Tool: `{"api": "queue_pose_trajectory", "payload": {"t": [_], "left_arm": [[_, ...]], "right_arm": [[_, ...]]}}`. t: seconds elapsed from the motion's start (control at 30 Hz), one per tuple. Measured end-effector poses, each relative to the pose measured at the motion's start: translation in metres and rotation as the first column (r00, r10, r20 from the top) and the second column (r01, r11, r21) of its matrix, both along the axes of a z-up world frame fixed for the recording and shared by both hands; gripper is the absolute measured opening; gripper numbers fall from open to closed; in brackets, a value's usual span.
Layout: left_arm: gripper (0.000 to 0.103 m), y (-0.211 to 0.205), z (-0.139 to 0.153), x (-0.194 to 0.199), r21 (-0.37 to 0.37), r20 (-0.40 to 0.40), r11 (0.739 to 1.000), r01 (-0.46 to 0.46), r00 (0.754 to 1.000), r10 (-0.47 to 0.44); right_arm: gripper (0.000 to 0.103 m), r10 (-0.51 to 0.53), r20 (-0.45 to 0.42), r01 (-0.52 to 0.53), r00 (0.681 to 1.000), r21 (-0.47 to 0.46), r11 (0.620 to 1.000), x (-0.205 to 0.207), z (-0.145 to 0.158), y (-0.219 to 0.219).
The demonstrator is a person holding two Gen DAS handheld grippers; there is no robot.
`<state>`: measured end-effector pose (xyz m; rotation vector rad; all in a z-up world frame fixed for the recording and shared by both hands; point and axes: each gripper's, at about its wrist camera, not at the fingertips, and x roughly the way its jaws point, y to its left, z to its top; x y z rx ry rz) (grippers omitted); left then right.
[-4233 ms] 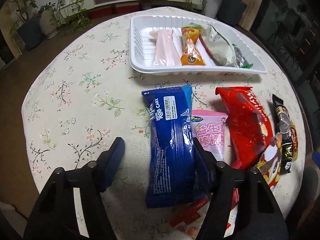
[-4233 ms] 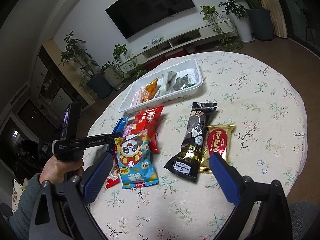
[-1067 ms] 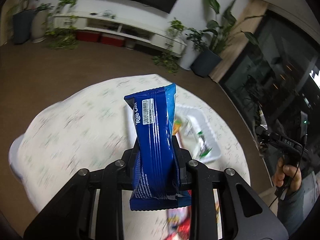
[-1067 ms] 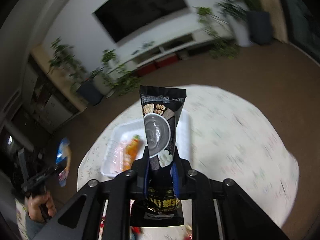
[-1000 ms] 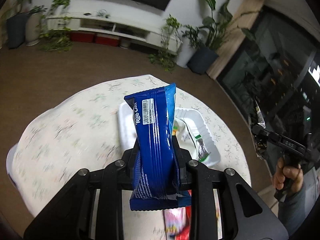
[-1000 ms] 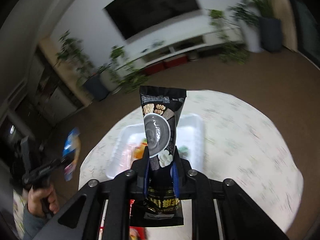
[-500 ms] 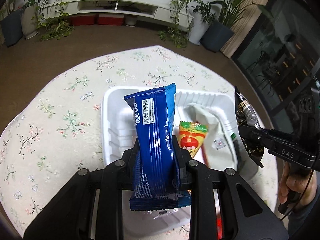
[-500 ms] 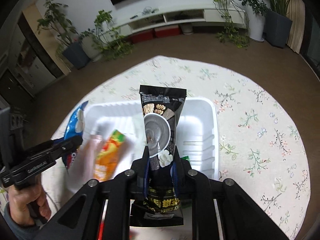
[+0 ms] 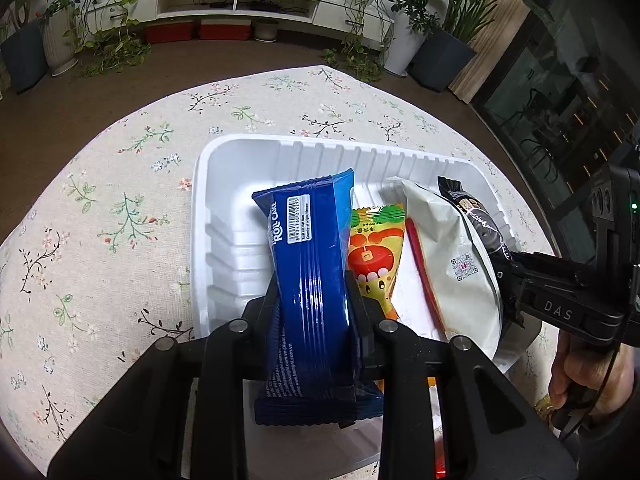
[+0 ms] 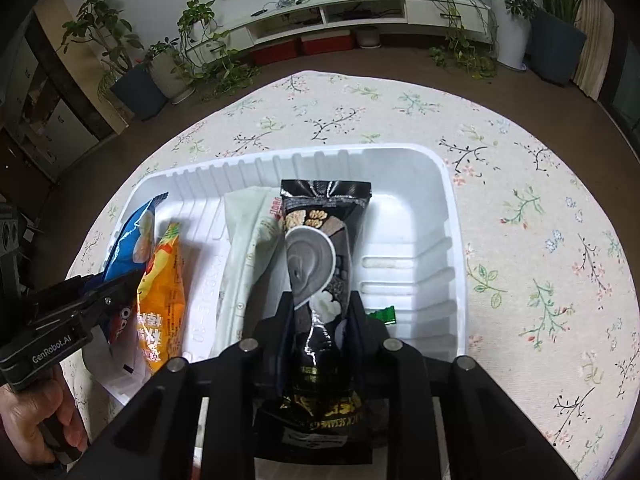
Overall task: Organize snacks
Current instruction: 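Lower both held packets into the white tray and open both grippers, then withdraw both grippers from the tray back over the snack pile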
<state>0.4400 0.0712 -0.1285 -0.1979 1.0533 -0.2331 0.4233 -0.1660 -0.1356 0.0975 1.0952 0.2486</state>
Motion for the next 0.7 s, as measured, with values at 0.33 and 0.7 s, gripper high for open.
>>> {"api": "queue_pose_trajectory", "payload": {"t": [0.33,0.7], "left_arm": [[0.059,-0.006,0.009,-0.004,0.021,0.001,1.0,0.017,1.0,-0.017],[0.09,0.011,0.073,-0.076,-0.035,0.126,0.999,0.001,0.992,0.004]], "right_arm": [[0.047,-0.008,0.02,0.008,1.0,-0.004,1.0,-0.008,0.005,0.0],[0.07,-0.036,0.14,0.018,0.989,0.13,0.991,-0.068,0.073,-0.029]]}}
